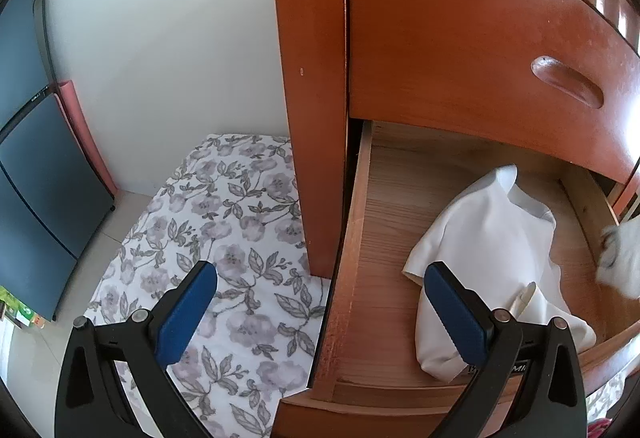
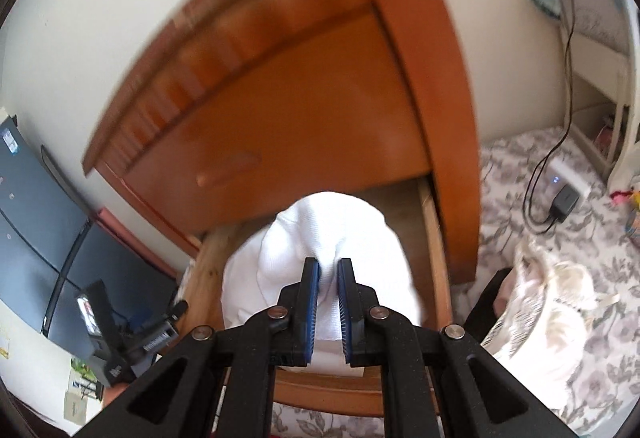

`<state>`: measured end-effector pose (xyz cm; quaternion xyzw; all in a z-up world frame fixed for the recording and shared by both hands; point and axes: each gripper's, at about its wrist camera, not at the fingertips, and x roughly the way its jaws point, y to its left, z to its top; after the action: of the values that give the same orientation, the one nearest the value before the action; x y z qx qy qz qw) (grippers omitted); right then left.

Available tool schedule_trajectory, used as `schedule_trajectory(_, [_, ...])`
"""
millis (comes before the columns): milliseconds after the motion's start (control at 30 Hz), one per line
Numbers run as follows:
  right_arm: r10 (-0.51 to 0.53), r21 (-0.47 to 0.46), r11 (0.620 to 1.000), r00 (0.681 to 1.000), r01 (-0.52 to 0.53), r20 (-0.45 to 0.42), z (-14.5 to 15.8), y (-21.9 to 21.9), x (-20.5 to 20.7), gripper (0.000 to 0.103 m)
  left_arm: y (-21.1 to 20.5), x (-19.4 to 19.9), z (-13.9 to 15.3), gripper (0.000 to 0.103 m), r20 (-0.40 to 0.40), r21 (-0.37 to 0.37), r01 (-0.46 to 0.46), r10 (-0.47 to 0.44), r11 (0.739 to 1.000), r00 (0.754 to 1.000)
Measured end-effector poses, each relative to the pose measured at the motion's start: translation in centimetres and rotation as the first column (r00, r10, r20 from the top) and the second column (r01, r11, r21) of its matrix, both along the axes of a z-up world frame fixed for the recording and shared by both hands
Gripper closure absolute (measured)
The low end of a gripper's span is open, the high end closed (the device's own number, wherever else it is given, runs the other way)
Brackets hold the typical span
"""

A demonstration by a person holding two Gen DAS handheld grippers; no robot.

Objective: Take underwear out of drawer
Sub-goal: 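Lift the white sock up out of the drawer with the right gripper, then carry the white sock over the bedsheet pile with the right gripper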

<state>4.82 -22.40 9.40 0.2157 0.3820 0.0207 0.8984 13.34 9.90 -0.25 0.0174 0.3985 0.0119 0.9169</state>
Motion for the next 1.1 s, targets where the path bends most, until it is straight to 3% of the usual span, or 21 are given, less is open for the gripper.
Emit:
schedule_trajectory(267, [-0.046, -0.054, 0.997, 0.99, 0.054, 0.13, 5.2, -1.2, -2.6, 0.093, -0.1, -0.1, 0.2, 0.0, 0.005, 0.01, -0.001, 0.001, 1.0, 1.0])
schedule_trajectory(433, [-0.108, -0.097, 0.987, 0.975, 0.129, 0.196, 8.1, -2.7, -4.5, 0.093, 0.0, -0.2, 0.6, 0.0, 0.022, -0.024, -0.001, 0.002, 1.0, 1.0])
schedule_trajectory(633, [-0.203, -0.15, 0.958, 0.948, 0.244, 0.243, 10.5, -5.0, -7.0, 0.093, -0.1, -0.2, 0.8, 0.0, 0.035, -0.03, -0.001, 0.002, 1.0, 0.999])
schedule_trajectory(733, [-0.278, -0.184, 0.926, 0.926, 0.328, 0.254, 11.3, -6.5, -8.2, 0.093, -0.2, -0.2, 0.9, 0.0, 0.035, -0.03, -0.001, 0.002, 1.0, 0.999])
schedule_trajectory(900, [-0.393, -0.236, 0.864, 0.89, 0.444, 0.232, 10.9, -8.9, -9.3, 0.093, -0.2, -0.2, 0.8, 0.0, 0.034, -0.028, -0.001, 0.001, 1.0, 0.999])
schedule_trajectory(1100, [-0.514, -0.3, 0.8, 0.851, 0.52, 0.105, 6.4, -12.1, -8.5, 0.093, -0.2, -0.2, 0.8, 0.0, 0.033, -0.029, 0.0, 0.001, 1.0, 0.999])
